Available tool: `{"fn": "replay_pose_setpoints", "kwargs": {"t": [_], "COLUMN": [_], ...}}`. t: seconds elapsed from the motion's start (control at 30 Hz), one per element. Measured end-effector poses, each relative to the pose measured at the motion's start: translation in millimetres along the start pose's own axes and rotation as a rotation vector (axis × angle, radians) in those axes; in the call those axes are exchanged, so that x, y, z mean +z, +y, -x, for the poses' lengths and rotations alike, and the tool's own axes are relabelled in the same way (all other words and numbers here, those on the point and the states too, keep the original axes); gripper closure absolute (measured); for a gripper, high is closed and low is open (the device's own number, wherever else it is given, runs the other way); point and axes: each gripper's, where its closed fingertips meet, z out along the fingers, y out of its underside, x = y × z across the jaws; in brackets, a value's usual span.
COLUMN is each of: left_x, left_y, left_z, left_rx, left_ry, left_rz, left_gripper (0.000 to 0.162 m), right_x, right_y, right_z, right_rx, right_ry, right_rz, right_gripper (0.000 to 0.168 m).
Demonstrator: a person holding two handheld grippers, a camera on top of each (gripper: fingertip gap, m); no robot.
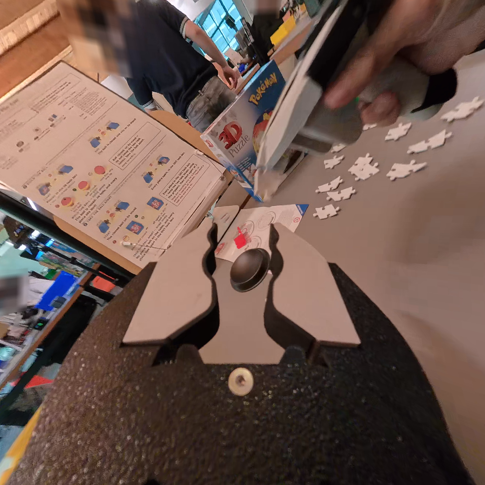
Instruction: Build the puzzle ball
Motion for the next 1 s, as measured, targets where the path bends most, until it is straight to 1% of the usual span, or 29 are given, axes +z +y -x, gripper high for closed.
{"fn": "replay_pose_setpoints", "kwargs": {"t": [0.1, 0.2, 0.27, 0.33, 0.43, 0.53, 0.6, 0.67, 0.77, 0.87, 0.93, 1.0], "left_x": [-4.1, -9.8, -12.1, -12.8, -12.8, -14.2, -16.4, -19.0, -21.6, -21.3, -21.4, -22.1], "left_y": [14.2, 34.1, 46.4, 55.0, 61.8, 68.1, 73.2, 77.5, 81.1, 82.5, 82.4, 82.4], "left_z": [-3.2, -6.5, -10.0, -13.9, -19.5, -24.8, -26.9, -29.3, -31.7, -31.6, -30.4, -29.3], "left_rx": [-0.109, -0.189, -0.236, -0.286, -0.333, -0.312, -0.286, -0.274, -0.305, -0.338, -0.332, -0.319], "left_ry": [0.048, 0.080, 0.100, 0.119, 0.145, 0.164, 0.167, 0.173, 0.182, 0.184, 0.183, 0.179], "left_rz": [0.023, 0.069, 0.092, 0.105, 0.126, 0.167, 0.199, 0.218, 0.220, 0.220, 0.225, 0.230], "left_gripper": [0.118, 0.117, 0.118, 0.119, 0.119, 0.120, 0.120, 0.120, 0.121, 0.121, 0.121, 0.122], "right_x": [-79.0, -159.1, -196.7, -220.5, -235.3, -250.1, -252.3, -250.4, -241.6, -233.5, -229.0, -221.8], "right_y": [18.3, 63.2, 100.2, 127.0, 151.9, 175.9, 184.9, 183.4, 177.9, 176.3, 174.0, 173.6], "right_z": [-39.7, -80.2, -96.7, -106.7, -110.3, -118.8, -117.7, -121.2, -127.5, -129.8, -133.8, -132.6], "right_rx": [0.136, 0.327, 0.437, 0.507, 0.568, 0.621, 0.641, 0.634, 0.623, 0.619, 0.615, 0.618], "right_ry": [0.186, 0.388, 0.480, 0.546, 0.549, 0.612, 0.600, 0.601, 0.587, 0.563, 0.565, 0.531], "right_rz": [-0.041, -0.037, 0.020, 0.052, 0.099, 0.188, 0.228, 0.207, 0.187, 0.219, 0.222, 0.238], "right_gripper": [0.166, 0.166, 0.166, 0.166, 0.165, 0.165, 0.165, 0.165, 0.165, 0.165, 0.166, 0.165]}}
